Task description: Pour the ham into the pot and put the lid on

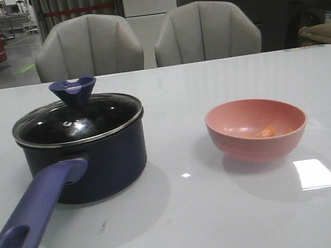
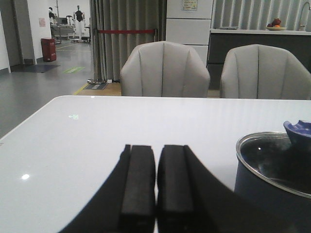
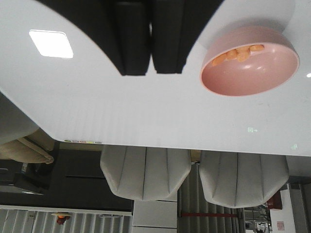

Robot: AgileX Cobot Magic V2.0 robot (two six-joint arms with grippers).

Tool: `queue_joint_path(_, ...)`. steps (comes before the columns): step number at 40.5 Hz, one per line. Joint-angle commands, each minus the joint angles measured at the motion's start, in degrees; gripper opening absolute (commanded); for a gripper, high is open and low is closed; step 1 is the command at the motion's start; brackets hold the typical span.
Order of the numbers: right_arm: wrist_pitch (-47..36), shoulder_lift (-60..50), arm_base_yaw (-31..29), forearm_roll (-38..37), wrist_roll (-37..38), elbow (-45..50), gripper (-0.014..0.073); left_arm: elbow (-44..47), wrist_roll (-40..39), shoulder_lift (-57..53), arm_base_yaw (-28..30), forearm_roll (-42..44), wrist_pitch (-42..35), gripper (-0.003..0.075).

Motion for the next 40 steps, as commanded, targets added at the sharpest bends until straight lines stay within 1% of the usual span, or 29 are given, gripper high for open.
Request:
queue_joint_path(1,-5.08,-1.16,-0.35,-0.71,-0.57,-0.34,0.0155,1.21,-0.57,-1.01,0.13,-0.15,-4.51,0.0113)
queue_joint_path(16,-5.08,-1.16,-0.35,-0.71,-0.57,-0.34,0.0155,1.21,-0.57,-1.01,0.13,-0.15,-4.51,0.0113)
queue_joint_path(24,-5.08,-1.16,-0.35,-0.71,-0.57,-0.34,0.0155,1.21,-0.57,-1.01,0.13,-0.15,-8.69,0.0113)
queue_joint_path(27,-5.08,-1.16,-0.35,-0.71,-0.57,-0.34,0.0155,1.21,-0.57,-1.01,0.13,-0.15,-12.47,0.0113)
queue_joint_path(29,-5.08,-1.16,-0.35,-0.71,-0.57,-0.34,0.0155,1.1,-0.57,-1.01,0.13,-0.78,-17.17,0.0113)
queue_joint_path(32,-5.08,-1.16,-0.35,-0.71,-0.57,-0.34,0.0155,0.76,-0.57,-1.01,0.13,-5.3,-25.27,0.0113)
queue_joint_path(34,-5.08,-1.16,-0.35,-0.71,-0.57,-0.34,0.0155,-0.11,-0.57,-1.01,0.13,-5.97,-26.13,0.0113)
queue_joint_path(37,-5.08,-1.16,-0.35,-0.71,-0.57,-0.34,0.0155,-3.38,-0.57,-0.84,0.13,-5.21,-22.7,0.0113)
queue_joint_path(40,-5.08,-1.16,-0.35,-0.71,-0.57,-0.34,0.0155,-8.78,-0.57,0.68,0.13,-3.87,-14.57,0.0113)
